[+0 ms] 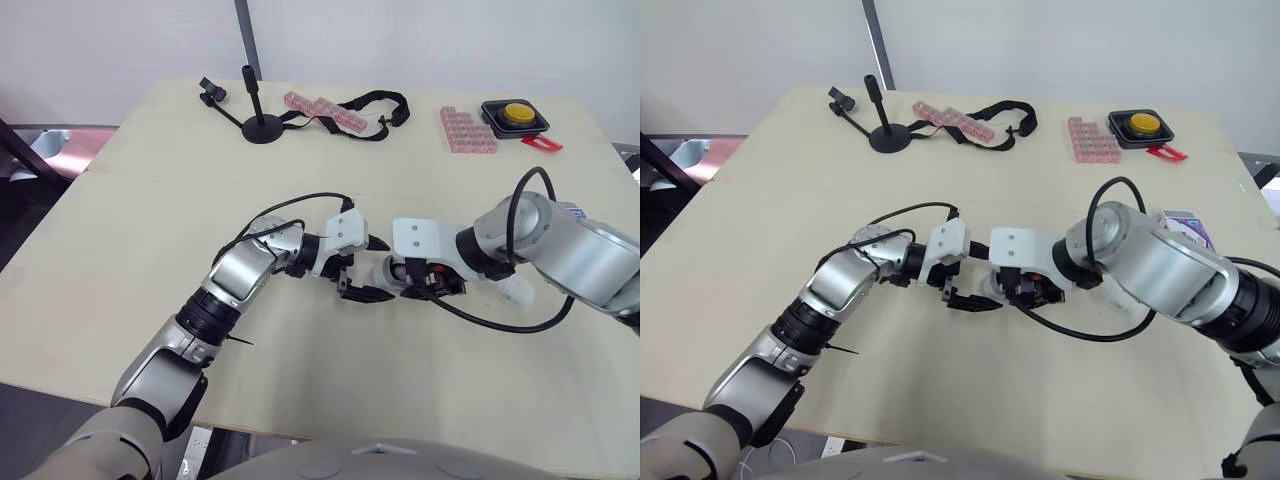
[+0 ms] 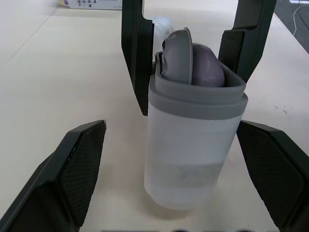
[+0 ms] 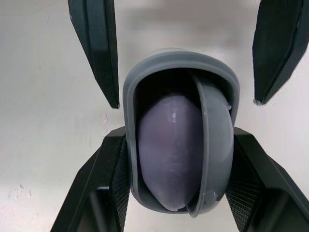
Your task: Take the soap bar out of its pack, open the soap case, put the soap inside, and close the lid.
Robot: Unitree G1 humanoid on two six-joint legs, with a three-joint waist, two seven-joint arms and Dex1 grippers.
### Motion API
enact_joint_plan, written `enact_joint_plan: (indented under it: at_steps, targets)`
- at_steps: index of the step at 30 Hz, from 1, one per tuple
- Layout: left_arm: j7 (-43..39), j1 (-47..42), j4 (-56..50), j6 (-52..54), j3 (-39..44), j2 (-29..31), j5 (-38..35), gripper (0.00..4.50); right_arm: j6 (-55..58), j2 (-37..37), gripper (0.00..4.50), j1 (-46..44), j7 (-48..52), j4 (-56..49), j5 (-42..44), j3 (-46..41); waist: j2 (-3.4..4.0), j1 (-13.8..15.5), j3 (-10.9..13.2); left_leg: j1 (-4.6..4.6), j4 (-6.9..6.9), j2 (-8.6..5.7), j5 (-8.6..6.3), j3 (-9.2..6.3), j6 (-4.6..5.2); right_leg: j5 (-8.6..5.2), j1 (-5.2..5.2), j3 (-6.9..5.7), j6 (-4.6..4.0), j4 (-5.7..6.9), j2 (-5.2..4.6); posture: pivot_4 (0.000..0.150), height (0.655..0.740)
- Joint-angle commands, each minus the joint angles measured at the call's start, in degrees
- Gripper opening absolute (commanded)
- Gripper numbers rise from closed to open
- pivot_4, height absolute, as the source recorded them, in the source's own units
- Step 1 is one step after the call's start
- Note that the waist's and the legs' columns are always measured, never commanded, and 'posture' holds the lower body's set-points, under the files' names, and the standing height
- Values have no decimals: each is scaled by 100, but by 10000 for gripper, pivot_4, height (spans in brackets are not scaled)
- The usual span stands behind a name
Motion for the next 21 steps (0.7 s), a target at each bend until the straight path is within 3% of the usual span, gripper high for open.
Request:
enact_joint_plan:
  at_steps: [1,13,19,21]
  targets:
    - [-31,-34,-37,-109,-13,-36,19,44957,-45,46,21023,-102,98,-106,-158,-83,0,0,0,0,0,0,0,0,0,0,0,1,0,0,0,1500,7160]
    - [-123,-65,27,-180,-63,-108,66,44957,-34,138,21023,-45,219,-85,-335,-62,0,1,0,0,5,-1,0,3,0,0,-3,9,0,7,-1,1500,7160]
    - [-156,-71,68,-196,-88,-108,119,26723,-42,150,21023,-27,270,-77,-397,-69,0,-1,0,1,5,-1,0,4,1,0,-4,12,0,9,-1,1500,7160]
    - [-148,-71,82,-210,-74,-118,121,24911,-49,133,21023,-8,283,-83,-407,-75,0,0,0,0,6,-1,0,4,0,0,-4,12,0,9,-1,1500,7160]
